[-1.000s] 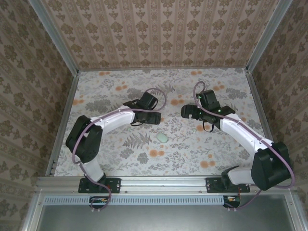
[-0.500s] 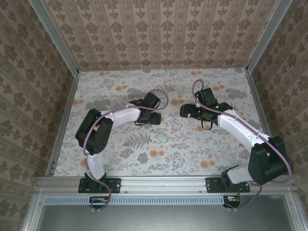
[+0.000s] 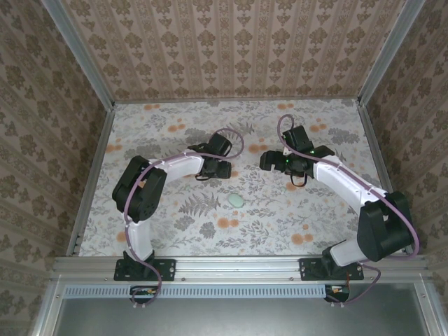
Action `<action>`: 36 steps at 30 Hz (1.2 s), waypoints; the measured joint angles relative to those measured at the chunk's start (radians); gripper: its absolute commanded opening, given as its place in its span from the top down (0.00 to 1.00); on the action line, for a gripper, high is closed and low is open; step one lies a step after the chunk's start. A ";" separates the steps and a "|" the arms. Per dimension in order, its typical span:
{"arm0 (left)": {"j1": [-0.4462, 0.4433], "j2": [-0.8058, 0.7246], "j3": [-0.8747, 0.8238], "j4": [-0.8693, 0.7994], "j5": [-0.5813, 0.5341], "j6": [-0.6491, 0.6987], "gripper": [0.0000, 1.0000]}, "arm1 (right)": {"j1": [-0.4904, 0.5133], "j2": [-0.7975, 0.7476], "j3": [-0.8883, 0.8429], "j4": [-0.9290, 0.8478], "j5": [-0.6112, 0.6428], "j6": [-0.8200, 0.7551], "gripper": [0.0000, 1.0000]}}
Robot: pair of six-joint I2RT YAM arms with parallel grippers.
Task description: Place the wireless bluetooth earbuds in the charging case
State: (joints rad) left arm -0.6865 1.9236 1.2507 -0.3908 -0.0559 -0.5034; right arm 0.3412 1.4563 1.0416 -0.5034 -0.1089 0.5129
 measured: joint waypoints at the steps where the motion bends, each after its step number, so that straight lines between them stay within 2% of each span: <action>1: 0.000 0.000 0.000 0.000 0.000 0.006 0.49 | 0.000 0.004 0.005 -0.002 -0.005 0.005 0.04; 5: 0.000 0.000 0.000 0.000 0.000 0.034 0.52 | 0.000 0.012 0.023 -0.002 -0.024 0.019 0.04; 12: 0.000 0.005 -0.006 -0.002 0.000 0.064 0.49 | -0.011 0.012 0.027 -0.002 -0.050 0.042 0.03; 21: 0.005 0.005 -0.017 -0.002 0.006 0.130 0.67 | -0.035 0.012 0.028 -0.002 -0.103 0.077 0.03; 27: 0.049 -0.078 -0.072 0.009 0.121 0.256 0.68 | -0.052 0.012 0.058 -0.034 -0.159 0.093 0.03; 36: 0.111 -0.297 -0.076 0.046 0.418 0.436 0.71 | -0.056 0.011 0.164 -0.061 -0.320 0.121 0.06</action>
State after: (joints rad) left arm -0.5755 1.6268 1.1744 -0.3450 0.3618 -0.0673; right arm 0.2848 1.4673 1.2060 -0.5648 -0.4294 0.6342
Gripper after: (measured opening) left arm 0.370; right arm 0.954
